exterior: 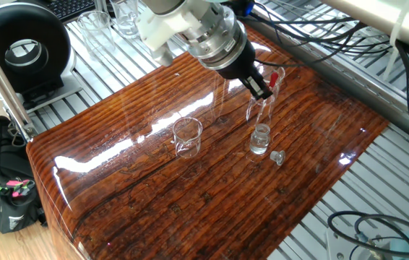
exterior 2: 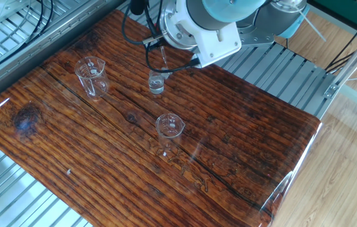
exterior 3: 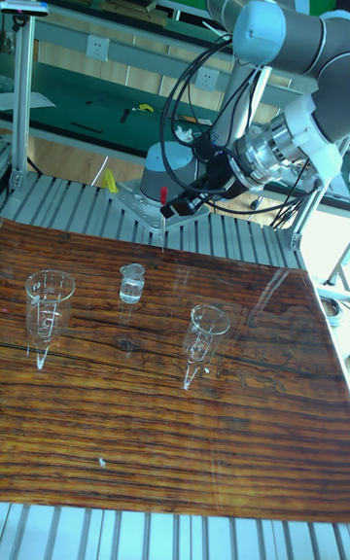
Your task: Transfer liquid using a dropper
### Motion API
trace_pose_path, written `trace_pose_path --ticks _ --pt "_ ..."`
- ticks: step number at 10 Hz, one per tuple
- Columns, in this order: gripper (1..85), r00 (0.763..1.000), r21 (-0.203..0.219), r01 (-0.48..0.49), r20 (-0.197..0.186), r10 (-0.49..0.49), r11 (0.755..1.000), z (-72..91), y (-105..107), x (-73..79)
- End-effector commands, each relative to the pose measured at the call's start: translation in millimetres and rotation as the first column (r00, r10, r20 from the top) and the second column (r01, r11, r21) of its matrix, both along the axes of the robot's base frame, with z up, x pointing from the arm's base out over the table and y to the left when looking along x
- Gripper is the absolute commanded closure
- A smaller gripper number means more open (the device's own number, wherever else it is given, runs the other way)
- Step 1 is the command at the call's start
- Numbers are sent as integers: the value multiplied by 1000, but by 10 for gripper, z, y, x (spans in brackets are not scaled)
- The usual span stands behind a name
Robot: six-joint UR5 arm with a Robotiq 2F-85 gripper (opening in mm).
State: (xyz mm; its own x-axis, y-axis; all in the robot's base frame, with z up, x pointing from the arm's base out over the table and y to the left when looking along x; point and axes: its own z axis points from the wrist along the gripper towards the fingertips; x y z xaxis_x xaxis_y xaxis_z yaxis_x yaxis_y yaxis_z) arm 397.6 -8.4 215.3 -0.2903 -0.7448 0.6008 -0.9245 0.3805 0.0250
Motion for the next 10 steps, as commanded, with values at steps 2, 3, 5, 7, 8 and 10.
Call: trace_pose_path --ticks 2,3,5,7,8,10 --pt "837 997 25 40 58 -41 999 -65 78 69" --pt "837 994 60 65 83 -70 996 -124 166 93" --pt "837 994 29 56 90 -59 998 -87 118 123" --pt "837 994 12 64 93 -65 998 -42 227 187" --pt "837 993 -1 69 95 -68 998 23 315 224" --pt "837 992 -12 90 90 -89 996 139 575 267"
